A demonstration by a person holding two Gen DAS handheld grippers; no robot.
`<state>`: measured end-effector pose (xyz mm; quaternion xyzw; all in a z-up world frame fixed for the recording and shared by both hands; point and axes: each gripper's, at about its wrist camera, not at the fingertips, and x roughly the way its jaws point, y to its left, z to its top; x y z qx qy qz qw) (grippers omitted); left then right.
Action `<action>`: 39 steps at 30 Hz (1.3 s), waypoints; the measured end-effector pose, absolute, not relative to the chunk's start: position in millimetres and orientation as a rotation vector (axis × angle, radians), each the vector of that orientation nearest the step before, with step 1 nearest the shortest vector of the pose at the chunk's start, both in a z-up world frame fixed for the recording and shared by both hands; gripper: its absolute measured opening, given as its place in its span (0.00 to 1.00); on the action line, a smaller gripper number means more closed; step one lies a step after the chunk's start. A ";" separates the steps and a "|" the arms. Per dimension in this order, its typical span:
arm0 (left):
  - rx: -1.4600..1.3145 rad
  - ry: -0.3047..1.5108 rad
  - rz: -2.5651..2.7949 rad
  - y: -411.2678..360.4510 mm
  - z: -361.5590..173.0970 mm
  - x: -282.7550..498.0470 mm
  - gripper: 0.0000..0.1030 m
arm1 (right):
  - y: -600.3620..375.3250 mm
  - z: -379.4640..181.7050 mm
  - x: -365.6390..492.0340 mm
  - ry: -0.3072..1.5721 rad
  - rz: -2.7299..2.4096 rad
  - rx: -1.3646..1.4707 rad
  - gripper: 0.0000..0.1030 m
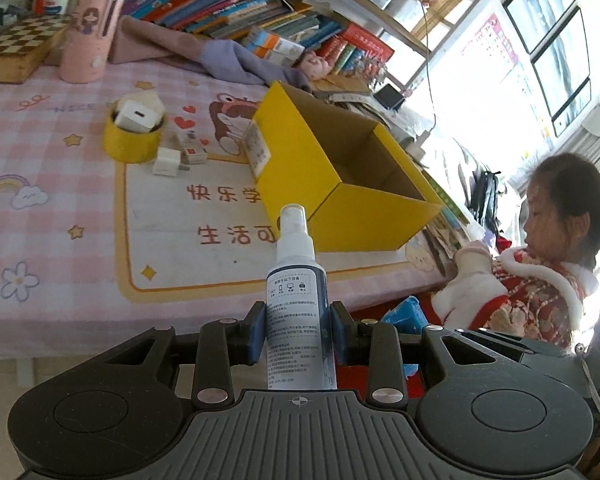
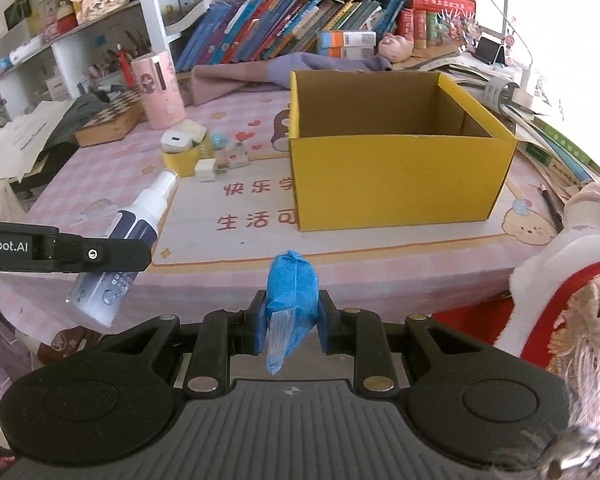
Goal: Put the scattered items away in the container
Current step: 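Carry the spray bottle and blue tube with both tools over the yellow box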
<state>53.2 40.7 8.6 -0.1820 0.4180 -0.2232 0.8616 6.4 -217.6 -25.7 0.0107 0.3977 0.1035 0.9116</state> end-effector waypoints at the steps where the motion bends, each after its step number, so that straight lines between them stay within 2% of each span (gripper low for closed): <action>1: -0.378 0.877 -0.472 37.9 9.4 55.4 0.31 | -219.2 -25.3 8.6 0.819 0.212 0.022 0.22; 20: -0.333 0.842 -0.527 11.6 24.9 88.0 0.31 | -242.6 -20.3 41.3 0.812 0.182 0.027 0.22; 39: -0.261 0.767 -0.636 -27.8 51.8 138.7 0.31 | -288.9 10.5 79.3 0.723 0.122 0.084 0.22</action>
